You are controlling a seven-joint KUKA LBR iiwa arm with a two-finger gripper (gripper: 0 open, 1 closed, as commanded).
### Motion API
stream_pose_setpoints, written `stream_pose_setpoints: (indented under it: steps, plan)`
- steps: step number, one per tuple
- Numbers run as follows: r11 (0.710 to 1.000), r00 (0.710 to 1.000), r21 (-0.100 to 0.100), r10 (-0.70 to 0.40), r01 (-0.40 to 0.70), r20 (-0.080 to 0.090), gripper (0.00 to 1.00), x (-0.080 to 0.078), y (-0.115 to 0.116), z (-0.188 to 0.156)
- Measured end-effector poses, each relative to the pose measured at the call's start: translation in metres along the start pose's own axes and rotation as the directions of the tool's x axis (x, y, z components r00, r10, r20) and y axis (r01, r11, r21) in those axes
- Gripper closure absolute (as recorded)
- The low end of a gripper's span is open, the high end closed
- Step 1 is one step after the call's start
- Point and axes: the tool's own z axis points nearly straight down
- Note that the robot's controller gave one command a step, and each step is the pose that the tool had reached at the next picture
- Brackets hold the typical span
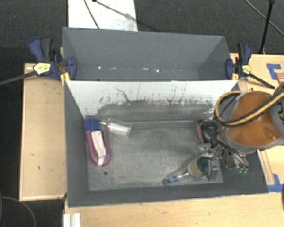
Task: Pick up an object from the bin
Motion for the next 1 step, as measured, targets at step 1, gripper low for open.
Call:
stream_pose_setpoints:
  steps: [1]
  plan:
    - [0.999,0.999,0.001,-0.039,0.039,0.013,1.0,-0.0133,0.0112,-0.1313]
